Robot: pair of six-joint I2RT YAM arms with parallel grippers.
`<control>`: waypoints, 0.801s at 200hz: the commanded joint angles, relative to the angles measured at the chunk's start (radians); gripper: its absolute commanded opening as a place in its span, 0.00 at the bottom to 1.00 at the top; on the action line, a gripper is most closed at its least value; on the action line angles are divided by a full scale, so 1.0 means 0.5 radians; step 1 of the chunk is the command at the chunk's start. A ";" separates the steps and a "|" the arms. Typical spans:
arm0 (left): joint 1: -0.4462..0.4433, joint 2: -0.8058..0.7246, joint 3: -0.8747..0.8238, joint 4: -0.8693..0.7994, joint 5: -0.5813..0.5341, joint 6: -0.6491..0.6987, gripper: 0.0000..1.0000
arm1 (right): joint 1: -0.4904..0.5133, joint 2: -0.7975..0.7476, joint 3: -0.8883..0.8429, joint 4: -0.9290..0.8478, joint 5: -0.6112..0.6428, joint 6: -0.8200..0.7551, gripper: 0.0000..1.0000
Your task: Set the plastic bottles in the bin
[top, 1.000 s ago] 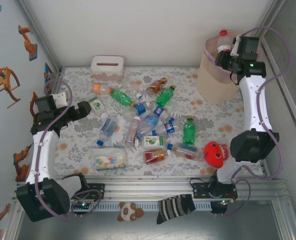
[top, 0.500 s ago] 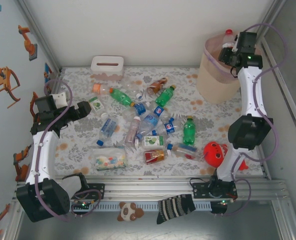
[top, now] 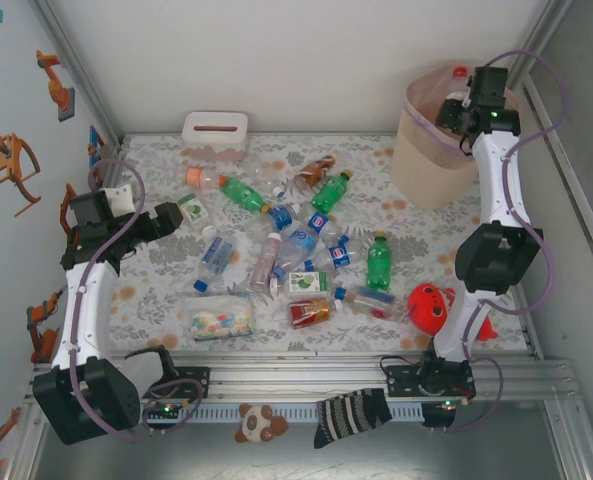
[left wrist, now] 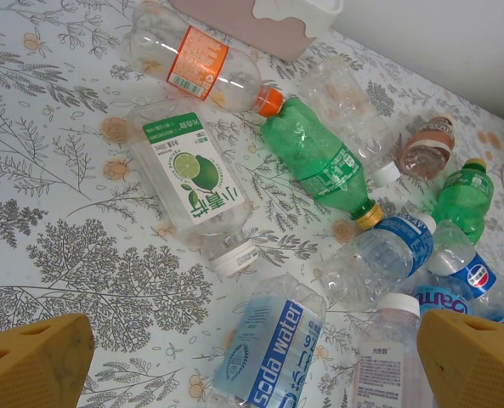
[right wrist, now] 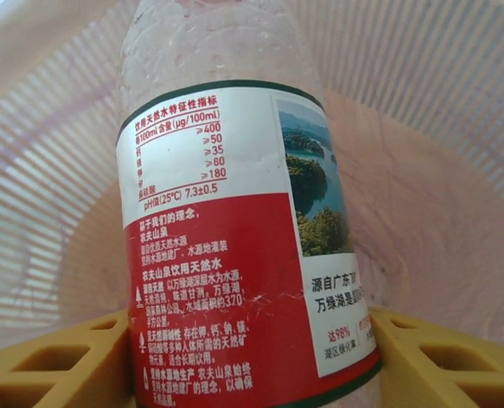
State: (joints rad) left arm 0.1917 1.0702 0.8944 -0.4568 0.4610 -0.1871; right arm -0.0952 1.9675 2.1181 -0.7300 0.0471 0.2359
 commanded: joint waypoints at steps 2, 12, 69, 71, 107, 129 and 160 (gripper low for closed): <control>0.012 -0.031 -0.009 0.006 0.009 -0.009 0.97 | -0.017 -0.001 0.075 -0.066 0.056 -0.020 0.67; 0.012 -0.028 -0.008 0.008 0.012 -0.009 0.97 | -0.018 -0.014 0.081 -0.074 0.053 -0.030 0.68; 0.012 -0.021 -0.011 0.013 0.026 -0.012 0.97 | -0.017 -0.117 0.131 -0.133 -0.014 -0.071 0.68; 0.012 -0.021 -0.010 0.015 0.026 -0.014 0.97 | -0.017 -0.119 0.136 -0.137 -0.015 -0.073 0.69; 0.012 -0.014 -0.012 0.021 0.032 -0.015 0.97 | -0.018 -0.197 0.145 -0.203 0.041 -0.096 0.68; 0.012 -0.011 -0.009 0.021 0.040 -0.018 0.97 | -0.018 -0.264 0.122 -0.234 0.218 -0.092 0.67; 0.012 -0.008 -0.006 0.021 0.044 -0.019 0.97 | -0.029 -0.356 0.029 -0.200 0.494 -0.078 0.68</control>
State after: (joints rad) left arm 0.1913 1.0706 0.8944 -0.4564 0.4644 -0.1871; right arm -0.0963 1.8538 2.1506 -0.8268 0.1543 0.2054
